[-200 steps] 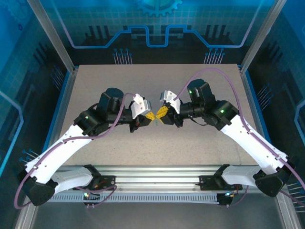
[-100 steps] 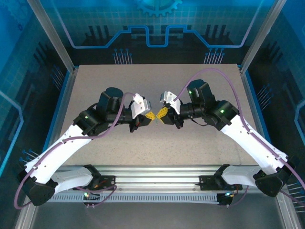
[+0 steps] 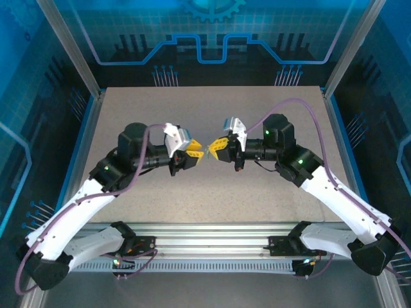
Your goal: Remove the keys from the keyring
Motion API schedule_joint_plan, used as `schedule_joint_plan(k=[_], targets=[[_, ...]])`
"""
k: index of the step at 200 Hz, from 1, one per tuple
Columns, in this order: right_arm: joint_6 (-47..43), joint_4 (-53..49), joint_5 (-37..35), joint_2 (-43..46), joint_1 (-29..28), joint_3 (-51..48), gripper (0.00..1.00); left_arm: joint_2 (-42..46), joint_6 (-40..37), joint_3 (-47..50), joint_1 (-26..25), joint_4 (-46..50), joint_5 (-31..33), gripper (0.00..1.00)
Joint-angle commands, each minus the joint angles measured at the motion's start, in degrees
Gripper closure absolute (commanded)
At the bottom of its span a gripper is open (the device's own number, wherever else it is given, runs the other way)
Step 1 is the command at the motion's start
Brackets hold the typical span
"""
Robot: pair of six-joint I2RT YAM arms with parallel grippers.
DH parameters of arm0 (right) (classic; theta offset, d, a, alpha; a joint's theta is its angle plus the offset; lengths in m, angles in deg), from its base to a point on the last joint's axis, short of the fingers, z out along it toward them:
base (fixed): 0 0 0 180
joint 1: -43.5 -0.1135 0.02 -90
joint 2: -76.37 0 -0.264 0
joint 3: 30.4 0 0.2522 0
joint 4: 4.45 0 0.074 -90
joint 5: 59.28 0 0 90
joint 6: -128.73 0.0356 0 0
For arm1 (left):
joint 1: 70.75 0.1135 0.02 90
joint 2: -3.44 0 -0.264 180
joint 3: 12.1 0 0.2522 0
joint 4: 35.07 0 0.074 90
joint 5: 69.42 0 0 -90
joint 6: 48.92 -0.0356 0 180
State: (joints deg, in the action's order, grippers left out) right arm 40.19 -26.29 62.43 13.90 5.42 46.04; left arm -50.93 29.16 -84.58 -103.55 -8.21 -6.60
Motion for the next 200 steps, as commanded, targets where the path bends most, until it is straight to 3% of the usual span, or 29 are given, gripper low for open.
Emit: schedule_joint_plan(k=[1, 25, 60, 119, 155, 200], targets=[[9.6, 22.8, 2.0, 2.2, 1.7, -4.6, 0.95, 3.8, 9.0, 2.5, 2.4, -11.3, 1.6, 0.66], [18.1, 41.3, 2.8, 1.3, 2.9, -8.8, 0.94, 4.4, 13.1, 3.6, 3.6, -15.2, 0.0, 0.65], [27.8, 57.7, 1.3, -1.4, 2.8, -10.1, 0.94, 3.9, 18.0, 4.4, 3.7, -21.0, 2.1, 0.6], [45.3, 82.1, 0.7, -10.5, 3.0, -8.8, 0.94, 3.4, 23.9, 3.2, 3.7, -28.9, -0.1, 0.57], [47.9, 85.8, 2.2, -13.2, 2.3, -7.5, 0.93, 1.9, 28.5, 1.3, 4.1, -33.0, -0.6, 0.56], [49.3, 89.6, 1.6, -14.6, 1.1, -7.7, 0.93, -1.0, 37.3, 3.1, 5.0, -45.8, -3.2, 0.55]])
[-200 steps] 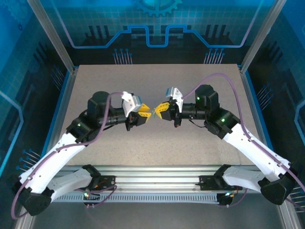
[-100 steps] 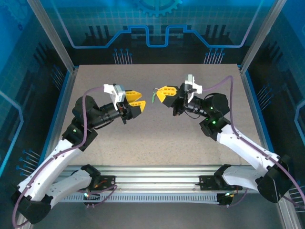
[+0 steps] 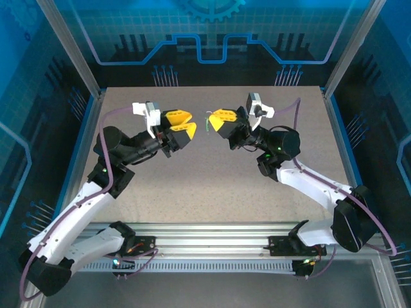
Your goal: Remove the keys from the keyring
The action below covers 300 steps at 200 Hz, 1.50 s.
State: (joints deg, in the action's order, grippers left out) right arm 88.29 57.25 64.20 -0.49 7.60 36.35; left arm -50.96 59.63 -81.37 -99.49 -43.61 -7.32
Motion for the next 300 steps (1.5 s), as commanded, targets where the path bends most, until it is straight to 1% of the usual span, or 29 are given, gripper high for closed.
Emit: schedule_joint_plan(k=[1, 12, 33, 42, 54, 86, 98, 117, 130, 157, 172, 208, 225, 246, 270, 292, 300], targets=[[1.1, 6.0, -0.1, -0.2, -1.2, 1.9, 0.93, -1.0, 7.0, -0.1, 0.9, -10.6, -2.6, 0.55], [1.1, 5.9, 0.3, -0.2, -1.4, 2.0, 0.93, -1.9, 9.9, -0.6, 1.4, -12.0, -3.5, 0.55], [1.3, 6.0, 0.3, -0.6, -1.3, 1.7, 0.93, -4.5, 14.6, -2.6, 1.7, -13.8, -7.7, 0.54], [1.3, 6.0, 0.2, -0.8, -1.4, 1.7, 0.93, -5.2, 16.5, -2.1, 1.7, -17.2, -9.0, 0.54], [1.0, 5.8, -0.1, -0.7, -1.4, 1.5, 0.92, -6.0, 19.1, -1.3, 1.7, -21.0, -9.7, 0.5], [-0.6, 2.5, 1.3, -0.5, -2.0, 2.1, 0.92, -7.9, 22.1, -2.2, 1.7, -23.9, -12.8, 0.5], [-1.0, 1.8, 1.2, -0.3, -2.1, 1.7, 0.92, -8.2, 22.8, -2.4, 1.7, -25.4, -13.8, 0.53], [-2.1, -0.1, 1.1, 0.4, -2.0, 1.7, 0.92, -8.9, 22.8, -3.8, 1.7, -23.5, -15.9, 0.59], [-2.8, -1.6, 1.3, 0.8, -2.0, 1.7, 0.92, -9.0, 22.8, -3.9, 1.7, -23.6, -16.2, 0.65], [-3.5, -3.7, 2.0, 1.1, -1.9, 1.9, 0.92, -8.8, 21.2, -4.3, 1.7, -21.2, -16.5, 0.67], [-3.5, -3.9, 1.9, 1.2, -2.0, 1.8, 0.92, -8.6, 20.3, -4.7, 1.7, -19.8, -16.9, 0.74], [-3.4, -3.9, 1.8, 1.2, -1.9, 2.3, 0.92, -7.9, 18.7, -3.8, 1.7, -17.7, -16.3, 0.75], [-4.0, -5.0, 1.8, 1.5, -1.8, 2.5, 0.92, -7.6, 18.0, -3.6, 1.7, -16.5, -16.6, 0.79], [-4.0, -5.5, 2.1, 1.5, -1.9, 2.6, 0.92, -7.6, 17.7, -3.6, 1.7, -15.9, -17.1, 0.88], [-4.0, -5.6, 1.9, 1.8, -1.7, 2.4, 0.92, -7.1, 17.3, -3.1, 1.7, -15.7, -16.7, 0.86], [-4.1, -6.4, 1.9, 1.9, -1.6, 2.5, 0.92, -7.0, 17.1, -3.2, 1.7, -15.3, -17.1, 0.93], [-4.1, -6.6, 1.9, 2.0, -1.5, 2.5, 0.92, -7.0, 16.9, -3.1, 1.7, -15.1, -17.3, 0.94]])
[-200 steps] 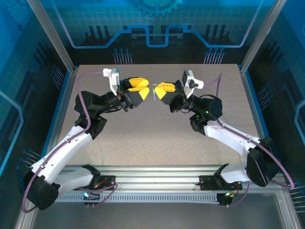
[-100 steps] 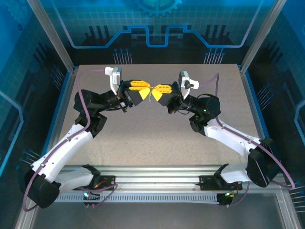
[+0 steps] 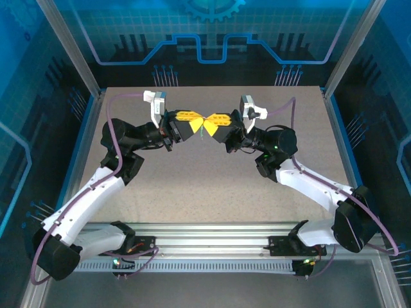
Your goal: Remove the keys from the keyring
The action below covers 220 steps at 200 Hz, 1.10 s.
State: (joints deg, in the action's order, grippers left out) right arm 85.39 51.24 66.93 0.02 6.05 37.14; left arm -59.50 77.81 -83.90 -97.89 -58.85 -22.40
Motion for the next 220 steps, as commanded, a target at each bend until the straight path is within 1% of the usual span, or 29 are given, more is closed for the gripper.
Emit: schedule_joint_plan(k=[1, 8, 17, 56, 63, 67, 87, 115, 124, 137, 154, 177, 186, 191, 204, 220], targets=[[-1.2, -0.7, -0.8, 1.5, 0.1, 1.8, 0.92, 1.6, -1.4, -0.6, 0.1, 0.2, -2.3, 0.94], [-1.1, -1.0, -0.7, 1.6, 0.3, 1.9, 0.92, 1.8, -1.8, -0.5, 0.1, 0.6, -2.2, 0.95], [-1.5, -2.5, -0.5, 1.8, 0.4, 2.3, 0.92, 2.2, -2.3, -0.2, 0.1, 0.9, -2.0, 1.0], [-4.2, -9.3, 0.3, 3.4, 0.8, 3.7, 0.93, 3.3, -5.7, -0.2, 0.1, 5.4, -2.1, 1.0], [-4.6, -10.1, 0.5, 3.6, 0.8, 3.9, 0.93, 3.6, -6.1, -0.1, 0.1, 5.8, -2.0, 0.88], [-4.7, -10.7, 0.7, 3.7, 0.9, 4.0, 0.93, 3.8, -6.2, 0.1, 0.1, 6.0, -1.8, 0.84], [-4.8, -11.2, 0.7, 3.9, 1.1, 4.0, 0.93, 4.2, -6.2, 0.6, 0.1, 5.7, -1.3, 0.82], [-3.6, -9.6, 0.6, 3.5, 1.4, 3.7, 0.92, 4.2, -5.9, 0.6, 0.2, 5.7, -1.2, 0.81], [-3.7, -9.9, 1.0, 3.5, 1.4, 3.9, 0.92, 4.1, -5.8, 0.5, 0.2, 5.4, -1.4, 0.85], [-3.4, -9.8, 1.4, 3.3, 1.3, 4.1, 0.93, 3.6, -5.6, 0.0, 0.2, 5.7, -1.7, 0.86], [-3.3, -9.9, 1.9, 3.2, 1.2, 4.1, 0.92, 2.7, -5.6, -0.9, 0.1, 6.0, -2.7, 0.95], [-3.9, -11.8, 2.7, 3.4, 1.2, 4.6, 0.92, 2.2, -6.1, -1.5, 0.2, 6.6, -2.7, 0.95], [-4.2, -12.9, 3.0, 3.5, 1.3, 4.7, 0.93, 2.1, -6.4, -1.8, 0.2, 6.9, -2.8, 0.99], [-4.4, -13.6, 3.3, 3.5, 1.2, 4.9, 0.93, 2.0, -6.6, -1.9, 0.1, 7.0, -2.9, 0.98], [-4.9, -15.5, 4.0, 3.3, 1.2, 5.6, 0.93, 1.7, -6.5, -2.2, 0.1, 7.4, -3.0, 0.92], [-5.4, -16.3, 4.0, 3.4, 1.2, 5.5, 0.93, 1.6, -6.6, -2.2, 0.1, 7.4, -3.5, 0.9]])
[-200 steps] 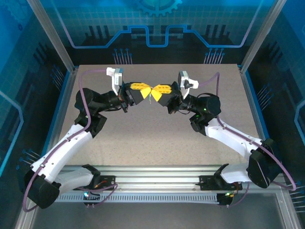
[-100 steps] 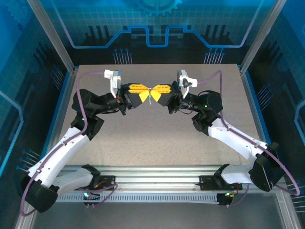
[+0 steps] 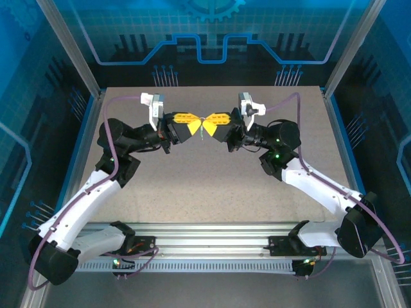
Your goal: Remove the keys from the keyring
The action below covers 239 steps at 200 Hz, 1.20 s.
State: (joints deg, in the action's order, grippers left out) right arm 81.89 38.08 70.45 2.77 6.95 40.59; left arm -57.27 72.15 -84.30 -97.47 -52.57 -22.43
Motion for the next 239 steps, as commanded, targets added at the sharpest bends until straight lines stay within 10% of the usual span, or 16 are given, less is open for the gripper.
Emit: schedule_joint_plan(k=[1, 92, 145, 181, 203, 239], targets=[[-1.9, -3.2, 0.5, 0.7, 0.3, 2.1, 0.93, -0.7, -0.9, -1.8, -0.4, 1.1, -3.5, 0.9], [-4.0, -7.3, 0.0, 1.8, 1.0, 2.9, 0.92, 0.4, -4.5, -0.3, -0.3, 3.8, -3.2, 1.0], [-20.7, -33.9, -7.6, 9.4, 1.3, 3.2, 0.47, 3.2, -16.0, 5.7, 0.3, 3.1, 5.2, 1.0], [-29.7, -50.2, -18.9, 14.9, 2.4, 0.4, 0.37, 1.4, -21.9, 8.7, 0.9, -2.8, 3.9, 1.0], [-33.5, -51.3, -23.7, 16.2, 2.8, -2.6, 0.37, -0.6, -27.0, 8.2, 1.2, -0.2, 6.4, 1.0], [-26.6, -42.3, -18.2, 16.6, 8.2, -8.5, 0.04, -6.8, -24.5, 9.6, 3.8, -17.7, -1.1, 1.0]])
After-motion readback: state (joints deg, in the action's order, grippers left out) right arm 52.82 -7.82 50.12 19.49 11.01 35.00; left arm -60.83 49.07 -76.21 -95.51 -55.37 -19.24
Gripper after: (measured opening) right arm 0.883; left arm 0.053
